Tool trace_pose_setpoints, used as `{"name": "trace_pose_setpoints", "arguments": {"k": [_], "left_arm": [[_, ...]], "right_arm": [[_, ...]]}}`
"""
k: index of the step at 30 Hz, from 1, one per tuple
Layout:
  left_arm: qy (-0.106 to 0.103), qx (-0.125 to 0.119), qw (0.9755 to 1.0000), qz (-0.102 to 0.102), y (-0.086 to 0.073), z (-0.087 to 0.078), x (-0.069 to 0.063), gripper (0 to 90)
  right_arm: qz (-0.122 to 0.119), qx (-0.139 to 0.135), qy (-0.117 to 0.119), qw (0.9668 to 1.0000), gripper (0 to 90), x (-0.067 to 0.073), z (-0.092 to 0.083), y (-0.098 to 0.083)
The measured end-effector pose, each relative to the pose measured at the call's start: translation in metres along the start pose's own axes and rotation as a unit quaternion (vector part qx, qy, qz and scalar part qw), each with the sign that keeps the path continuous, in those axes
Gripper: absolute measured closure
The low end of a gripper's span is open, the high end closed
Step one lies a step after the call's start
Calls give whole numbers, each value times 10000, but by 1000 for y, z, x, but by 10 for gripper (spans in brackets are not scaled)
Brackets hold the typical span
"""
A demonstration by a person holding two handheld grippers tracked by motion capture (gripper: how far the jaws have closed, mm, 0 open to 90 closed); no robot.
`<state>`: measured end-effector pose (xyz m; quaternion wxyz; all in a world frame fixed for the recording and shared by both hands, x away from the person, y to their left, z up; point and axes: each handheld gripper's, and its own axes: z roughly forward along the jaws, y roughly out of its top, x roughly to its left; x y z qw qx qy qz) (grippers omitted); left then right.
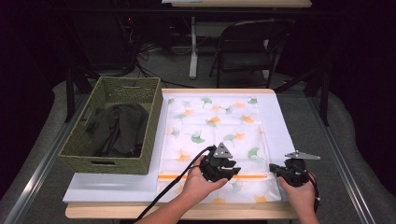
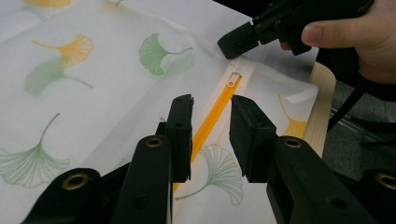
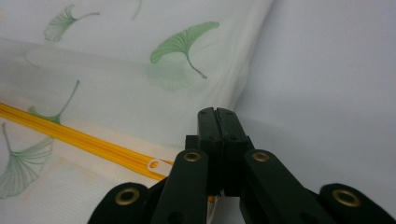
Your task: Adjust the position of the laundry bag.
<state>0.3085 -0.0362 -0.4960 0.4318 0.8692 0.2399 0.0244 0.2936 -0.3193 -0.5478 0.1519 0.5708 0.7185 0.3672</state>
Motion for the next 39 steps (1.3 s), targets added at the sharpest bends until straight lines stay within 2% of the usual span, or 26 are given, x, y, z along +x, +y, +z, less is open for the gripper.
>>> {"name": "trace_pose_setpoints", "arguments": {"k": [6, 13, 17, 20, 23, 24, 31, 39], "left_arm": [[-167, 72, 9998, 68, 2, 16, -6, 710], [-307, 180, 9992, 194, 4, 32, -11, 721], [-410, 207, 9987, 211, 5, 38, -11, 738], [-429, 218, 9986, 214, 6, 40, -11, 749], [-356, 216, 9989, 224, 6, 44, -11, 754], [-413, 213, 9987, 219, 7, 46, -10, 756], [-464, 215, 9984, 230, 7, 57, -13, 765], [-532, 163, 9984, 128, 6, 59, -12, 762]], "right_arm": [[-5, -268, 195, 9994, 900, 4, -11, 4], [-14, -437, 326, 9985, 900, 7, -17, 6], [57, -519, 491, 9974, 900, 6, -20, 7], [131, -589, 584, 9965, 900, 4, -21, 8], [151, -627, 642, 9959, 900, 4, -23, 9], [152, -622, 656, 9958, 900, 4, -24, 9], [135, -648, 775, 9948, 900, 8, -24, 11], [134, -781, 994, 9919, 900, 12, -26, 15]]}}
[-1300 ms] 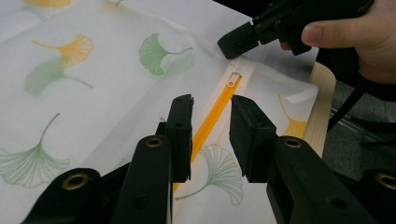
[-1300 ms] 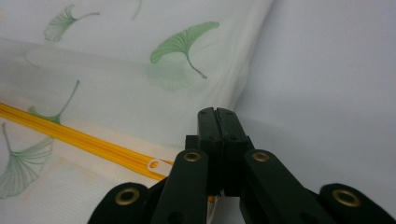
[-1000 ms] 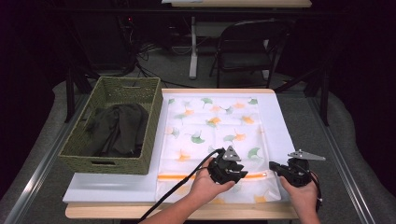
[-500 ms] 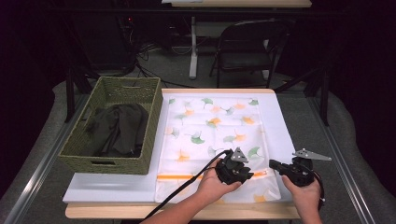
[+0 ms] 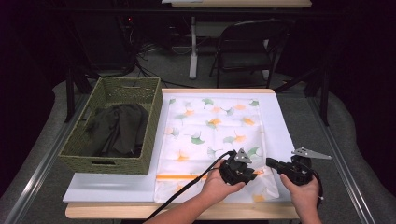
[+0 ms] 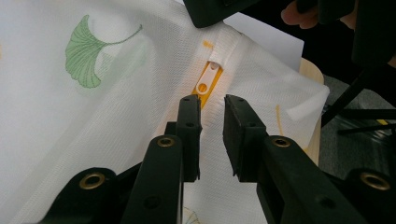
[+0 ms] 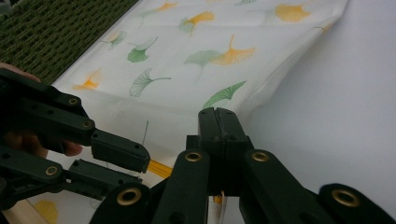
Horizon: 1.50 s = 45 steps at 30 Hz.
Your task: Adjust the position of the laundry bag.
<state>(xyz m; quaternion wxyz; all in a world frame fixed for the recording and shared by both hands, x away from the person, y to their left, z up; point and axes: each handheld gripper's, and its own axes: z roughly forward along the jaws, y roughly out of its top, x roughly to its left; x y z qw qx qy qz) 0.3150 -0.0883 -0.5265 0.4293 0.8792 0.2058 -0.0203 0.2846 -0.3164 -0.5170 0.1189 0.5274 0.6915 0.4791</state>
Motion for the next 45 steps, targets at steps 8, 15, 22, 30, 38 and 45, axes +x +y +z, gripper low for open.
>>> {"name": "trace_pose_setpoints", "arguments": {"k": [8, 15, 22, 30, 38, 45], "left_arm": [[16, -31, 10000, -11, 0, -4, -1, 760], [29, -126, 9999, -59, 1, -9, 0, 755], [-36, -126, 9999, -84, 0, -7, -2, 751], [10, -70, 9999, -147, -2, 1, 1, 749], [-134, -187, 9995, -202, -2, 2, 4, 749], [-250, -242, 9990, -266, -1, 1, 3, 750]], "right_arm": [[-75, -15, 67, 9999, 900, 4, -1, 6], [-191, 10, 125, 9997, 900, 12, 1, 11], [-232, -73, 177, 9995, 900, 14, -1, 14], [-264, -117, 288, 9992, 900, 17, -3, 15], [-331, -119, 361, 9987, 900, 22, 0, 15], [-380, -112, 352, 9986, 900, 23, 1, 14]]}}
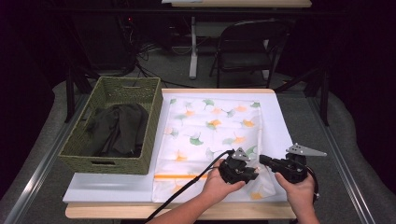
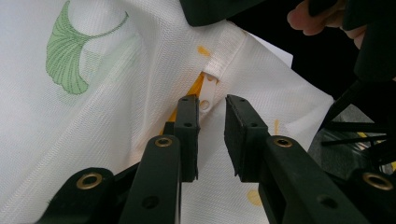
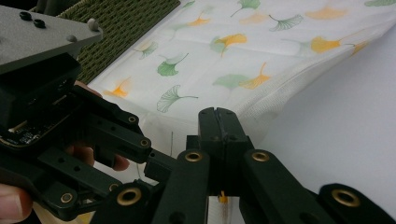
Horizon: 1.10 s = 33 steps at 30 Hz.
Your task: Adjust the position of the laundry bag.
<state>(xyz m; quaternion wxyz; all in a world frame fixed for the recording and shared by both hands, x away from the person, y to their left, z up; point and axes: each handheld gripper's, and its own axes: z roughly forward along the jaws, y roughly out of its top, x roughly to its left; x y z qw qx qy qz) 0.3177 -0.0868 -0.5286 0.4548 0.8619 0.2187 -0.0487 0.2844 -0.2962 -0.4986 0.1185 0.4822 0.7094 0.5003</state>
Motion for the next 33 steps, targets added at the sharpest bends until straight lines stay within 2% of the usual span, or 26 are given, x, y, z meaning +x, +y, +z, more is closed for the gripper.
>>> {"name": "trace_pose_setpoints", "arguments": {"k": [2, 7, 13, 15, 16, 18, 22, 28, 33], "left_arm": [[22, -41, 10000, 21, 0, -1, -1, 752], [-98, -112, 9999, -37, 1, -3, -2, 754], [-98, -112, 9999, -37, 1, -3, -2, 754], [-114, -146, 9998, -75, 0, -3, -1, 751], [-118, -187, 9997, -135, 0, -3, -1, 751], [-137, -235, 9995, -162, 0, -3, 0, 755], [-77, -224, 9996, -136, 0, -3, -1, 774], [85, -232, 9997, -58, -1, -2, -2, 856], [117, -213, 9997, -8, -1, -3, -2, 895]], "right_arm": [[2, -10, 3, 10000, 900, 0, 0, 0], [1, -26, 2, 10000, 900, 1, 1, 0], [-3, -25, 0, 10000, 900, 1, 1, 0], [-3, -25, 0, 10000, 900, 1, 1, 0], [96, -25, 46, 9999, 900, -1, 1, -1], [57, -39, 57, 10000, 900, 2, 1, -1], [72, -50, 82, 9999, 900, 1, 1, -1], [86, -53, 94, 9999, 900, 1, 1, -1], [60, -63, 98, 9999, 900, 2, 1, -1]]}}
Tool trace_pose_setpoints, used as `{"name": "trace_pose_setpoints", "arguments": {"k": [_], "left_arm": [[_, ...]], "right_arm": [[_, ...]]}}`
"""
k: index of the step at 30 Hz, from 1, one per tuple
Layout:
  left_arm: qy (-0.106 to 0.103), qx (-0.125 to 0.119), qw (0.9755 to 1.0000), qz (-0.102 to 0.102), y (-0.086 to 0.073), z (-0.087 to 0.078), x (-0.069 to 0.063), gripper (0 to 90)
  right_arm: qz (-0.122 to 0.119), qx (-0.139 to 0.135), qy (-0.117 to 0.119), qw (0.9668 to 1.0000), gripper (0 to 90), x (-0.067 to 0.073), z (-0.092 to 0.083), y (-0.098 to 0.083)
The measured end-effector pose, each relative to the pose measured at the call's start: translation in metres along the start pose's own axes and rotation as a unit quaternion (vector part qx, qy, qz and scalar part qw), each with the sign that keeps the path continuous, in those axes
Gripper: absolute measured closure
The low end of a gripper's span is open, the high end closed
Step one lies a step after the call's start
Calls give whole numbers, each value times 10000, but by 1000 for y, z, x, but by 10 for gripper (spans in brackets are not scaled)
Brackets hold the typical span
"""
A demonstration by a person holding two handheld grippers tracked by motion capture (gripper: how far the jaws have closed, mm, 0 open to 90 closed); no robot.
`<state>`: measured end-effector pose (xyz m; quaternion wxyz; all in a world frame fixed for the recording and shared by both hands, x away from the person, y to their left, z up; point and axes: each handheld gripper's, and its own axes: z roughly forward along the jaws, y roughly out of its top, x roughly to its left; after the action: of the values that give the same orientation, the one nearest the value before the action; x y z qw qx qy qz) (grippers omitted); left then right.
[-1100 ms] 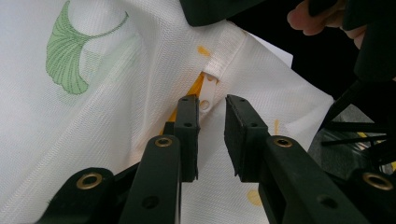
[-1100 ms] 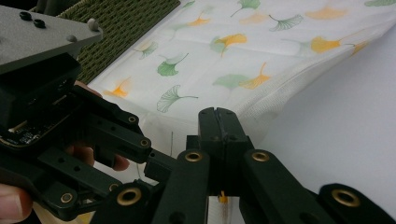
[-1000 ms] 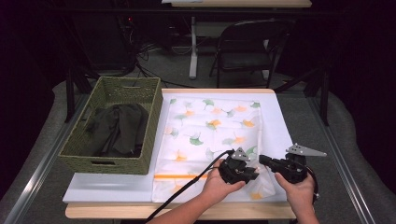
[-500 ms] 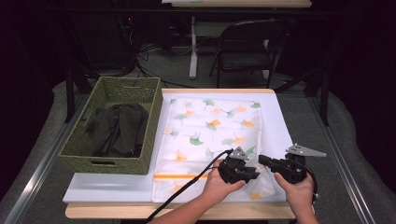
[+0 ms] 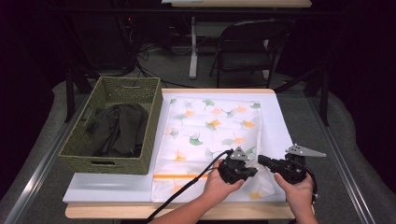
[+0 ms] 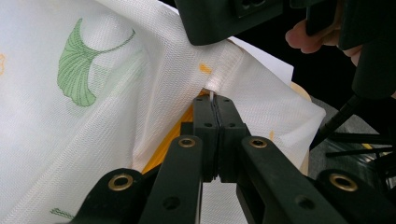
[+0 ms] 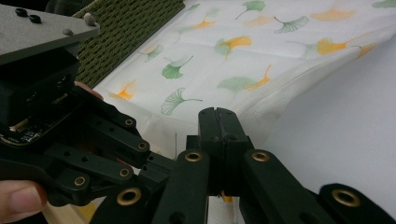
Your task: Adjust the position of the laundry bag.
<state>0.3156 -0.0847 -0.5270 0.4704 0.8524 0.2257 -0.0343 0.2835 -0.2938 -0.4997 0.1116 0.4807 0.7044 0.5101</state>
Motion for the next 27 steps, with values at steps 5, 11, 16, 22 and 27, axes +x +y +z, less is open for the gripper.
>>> {"name": "trace_pose_setpoints", "arguments": {"k": [5, 11, 16, 22, 27], "left_arm": [[-3, 45, 10000, 49, 0, -1, 0, 899], [-60, 21, 10000, -20, 0, -1, 2, 900], [-76, 31, 9999, -79, -2, -2, 4, 900], [-86, 41, 9999, -70, -2, -1, 5, 900], [-75, 41, 10000, -52, -2, -2, 5, 900]], "right_arm": [[4, -3, -10, 10000, 900, 0, 0, -1], [-63, -29, -79, 9999, 845, -1, 0, -3], [-94, 0, -141, 9999, 772, -2, -4, -5], [-187, 114, -169, 9996, 727, -1, -7, -8], [-204, 332, -137, 9991, 714, 0, -4, -12]]}}
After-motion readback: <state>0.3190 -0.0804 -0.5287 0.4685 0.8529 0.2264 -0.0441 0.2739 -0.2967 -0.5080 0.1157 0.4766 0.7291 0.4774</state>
